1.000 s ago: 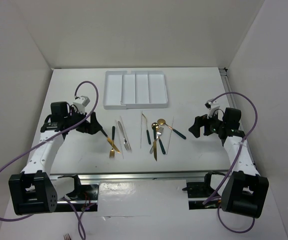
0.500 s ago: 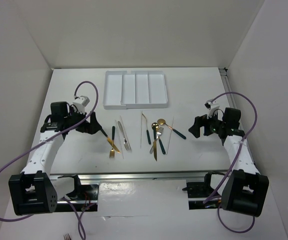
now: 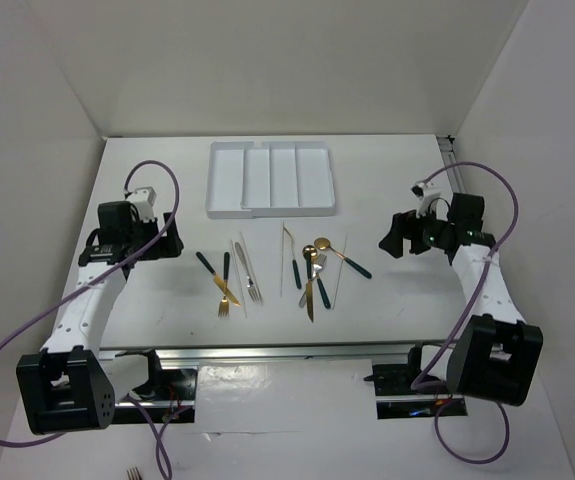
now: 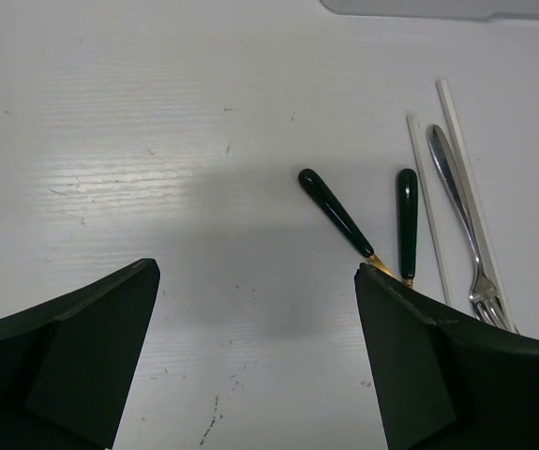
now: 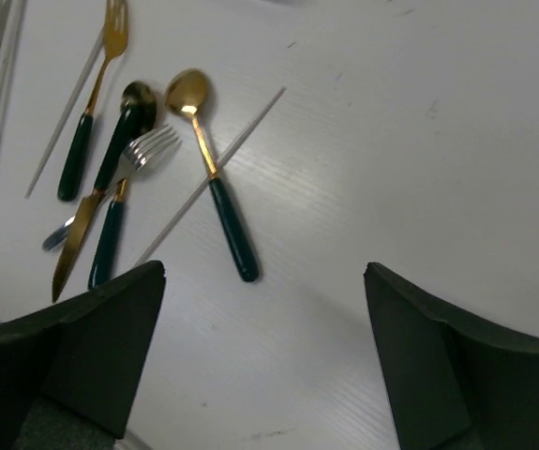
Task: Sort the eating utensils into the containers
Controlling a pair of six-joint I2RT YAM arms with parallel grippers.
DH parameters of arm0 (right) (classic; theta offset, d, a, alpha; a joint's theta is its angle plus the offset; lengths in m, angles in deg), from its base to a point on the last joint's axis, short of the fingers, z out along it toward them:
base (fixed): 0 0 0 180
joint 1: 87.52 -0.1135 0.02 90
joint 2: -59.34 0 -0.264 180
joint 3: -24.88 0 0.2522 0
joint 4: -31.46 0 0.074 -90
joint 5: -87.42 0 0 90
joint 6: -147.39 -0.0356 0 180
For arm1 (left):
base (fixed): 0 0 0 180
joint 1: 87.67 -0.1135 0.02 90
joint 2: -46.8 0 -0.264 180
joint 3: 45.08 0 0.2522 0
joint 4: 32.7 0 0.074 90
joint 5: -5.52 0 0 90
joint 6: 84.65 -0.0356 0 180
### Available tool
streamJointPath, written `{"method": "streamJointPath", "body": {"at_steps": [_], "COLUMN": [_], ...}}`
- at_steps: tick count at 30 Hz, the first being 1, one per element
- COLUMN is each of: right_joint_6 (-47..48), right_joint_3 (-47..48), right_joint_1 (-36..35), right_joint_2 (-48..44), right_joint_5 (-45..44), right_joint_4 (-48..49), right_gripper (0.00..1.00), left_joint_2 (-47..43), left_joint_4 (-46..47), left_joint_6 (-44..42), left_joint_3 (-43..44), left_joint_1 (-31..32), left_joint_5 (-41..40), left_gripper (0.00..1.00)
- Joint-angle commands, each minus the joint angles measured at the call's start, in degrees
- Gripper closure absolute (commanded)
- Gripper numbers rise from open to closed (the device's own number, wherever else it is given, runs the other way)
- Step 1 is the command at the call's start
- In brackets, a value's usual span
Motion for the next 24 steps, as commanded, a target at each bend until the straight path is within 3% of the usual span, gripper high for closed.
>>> {"method": "streamJointPath", "body": {"at_steps": [1, 3, 5, 7, 14, 24], "right_joint_6": [11.53, 23.11, 25.36, 26.95, 27.66, 21.34], "right_joint_3": [7.21, 10.91, 11.46, 10.24, 5.93, 4.87], "right_joint_1": [-2.54, -4.74, -6.15, -8.69, -20.83, -23.73], "right_joint_2": [4.88, 9.96, 11.74, 11.75, 10.95, 15.0], "right_joint_5": [9.6, 12.71, 10.88, 5.2, -13.27, -19.54], "right_joint_4": [-15.53, -23.22, -26.75, -24.85, -17.73, -7.79], "right_gripper": [0.1, 0.16, 0.16, 0.23, 0.4, 0.5], "left_joint_2": [-1.15, 0.16, 0.17, 0.17, 0.78, 2.54], "left_joint_4": [-0.97, -2.29, -2.3, -2.3, -3.35, -5.02], "left_joint_6": [-0.6, -3.32, -4.03, -4.56, -4.56, -6.32], "left_joint_3": [4.28, 4.81, 4.82, 4.82, 5.34, 7.01], "left_joint_1": [-0.11, -0.11, -0.11, -0.11, -0.11, -0.11], "left_joint_5": [3.58, 6.74, 8.07, 8.87, 11.16, 11.16], "left_gripper": [0.0, 0.0, 0.0, 0.0, 0.0, 0.0]}}
